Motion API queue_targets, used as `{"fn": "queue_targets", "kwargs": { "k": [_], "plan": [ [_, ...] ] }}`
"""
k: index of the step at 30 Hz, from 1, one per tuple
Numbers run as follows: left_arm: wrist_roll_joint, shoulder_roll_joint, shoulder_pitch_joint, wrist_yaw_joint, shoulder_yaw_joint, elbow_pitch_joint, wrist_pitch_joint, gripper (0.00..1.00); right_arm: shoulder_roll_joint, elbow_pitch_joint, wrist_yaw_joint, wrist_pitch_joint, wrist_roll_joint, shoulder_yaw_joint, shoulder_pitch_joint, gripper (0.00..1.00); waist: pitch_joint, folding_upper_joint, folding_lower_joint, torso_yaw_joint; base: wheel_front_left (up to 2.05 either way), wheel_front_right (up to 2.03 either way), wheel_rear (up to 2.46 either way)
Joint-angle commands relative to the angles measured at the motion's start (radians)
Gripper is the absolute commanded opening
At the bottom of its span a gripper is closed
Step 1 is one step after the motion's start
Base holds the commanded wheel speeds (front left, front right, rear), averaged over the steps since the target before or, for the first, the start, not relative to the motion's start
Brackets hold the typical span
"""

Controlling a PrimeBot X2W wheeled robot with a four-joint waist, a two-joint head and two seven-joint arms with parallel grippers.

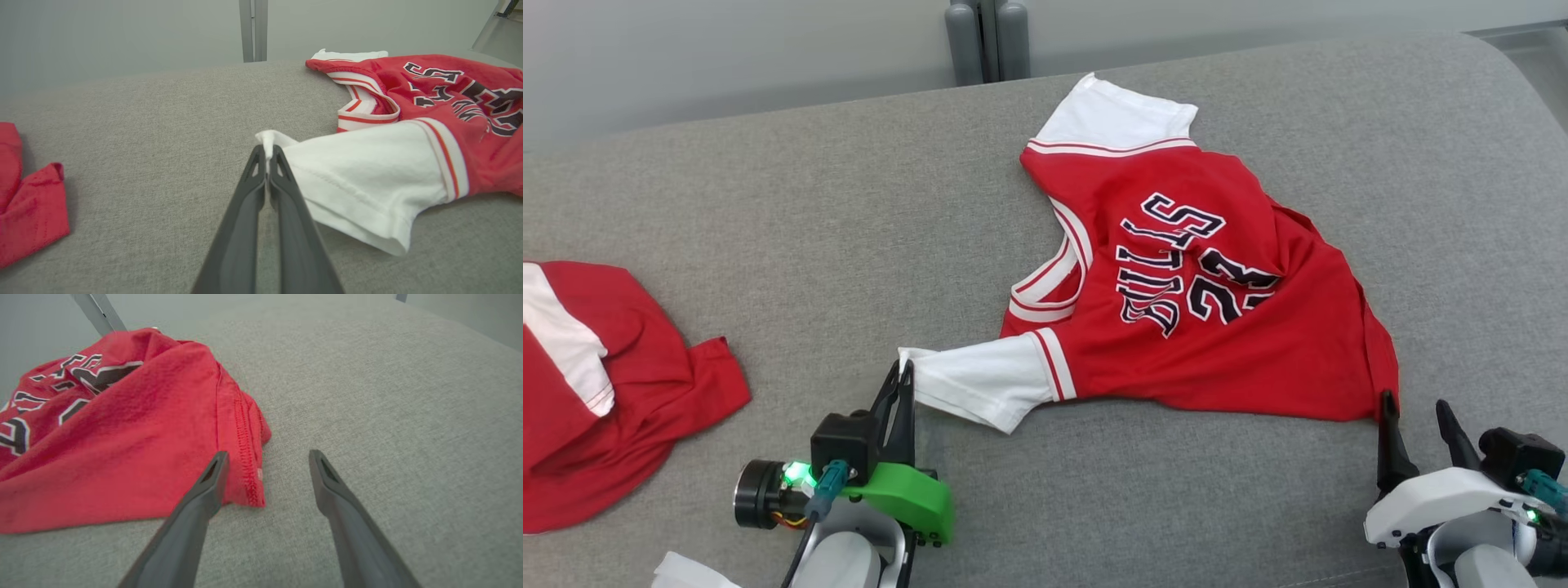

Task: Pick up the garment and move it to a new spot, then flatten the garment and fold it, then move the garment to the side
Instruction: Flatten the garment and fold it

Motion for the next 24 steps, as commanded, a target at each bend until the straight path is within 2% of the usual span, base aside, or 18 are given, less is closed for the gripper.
{"fn": "queue_targets", "kwargs": {
  "k": [1, 8, 15, 16, 17, 18, 24],
  "plan": [
    [0.005, 0.006, 0.014, -0.007, 0.011, -0.009, 0.000, 0.00, 0.004, 0.024, 0.000, -0.003, 0.013, -0.008, -0.018, 1.00, -0.005, 0.0000, 0.0000, 0.009, 0.00, 0.00, 0.00],
    [0.005, 0.006, 0.032, -0.017, 0.017, -0.034, 0.000, 0.00, 0.016, 0.141, 0.000, 0.002, 0.043, 0.003, -0.050, 1.00, 0.000, 0.0000, 0.0000, 0.024, 0.00, 0.00, 0.00],
    [-0.005, 0.006, 0.030, -0.005, 0.014, -0.041, 0.000, 0.00, 0.021, 0.196, 0.000, 0.005, 0.072, 0.053, -0.064, 1.00, 0.001, 0.0000, 0.0000, 0.022, 0.00, 0.00, 0.00],
    [-0.006, 0.006, 0.032, -0.004, 0.015, -0.042, 0.000, 0.00, 0.021, 0.201, 0.000, 0.005, 0.073, 0.055, -0.066, 0.47, 0.001, 0.0000, 0.0000, 0.021, 0.00, 0.00, 0.00],
    [-0.006, 0.006, 0.033, -0.004, 0.016, -0.042, 0.000, 0.00, 0.020, 0.206, 0.000, 0.005, 0.076, 0.057, -0.068, 0.09, -0.001, 0.0000, 0.0000, 0.020, 0.00, 0.00, 0.00],
    [-0.006, 0.006, 0.034, -0.003, 0.019, -0.043, 0.000, 0.00, 0.019, 0.209, 0.000, 0.005, 0.080, 0.060, -0.070, 0.00, -0.003, 0.0000, 0.0000, 0.019, 0.00, 0.00, 0.00],
    [-0.015, 0.006, 0.038, 0.009, 0.049, -0.064, 0.000, 0.00, -0.008, 0.184, 0.000, 0.001, 0.118, 0.063, -0.072, 0.00, -0.021, 0.0000, 0.0000, 0.015, 0.00, 0.00, 0.00]
  ]
}}
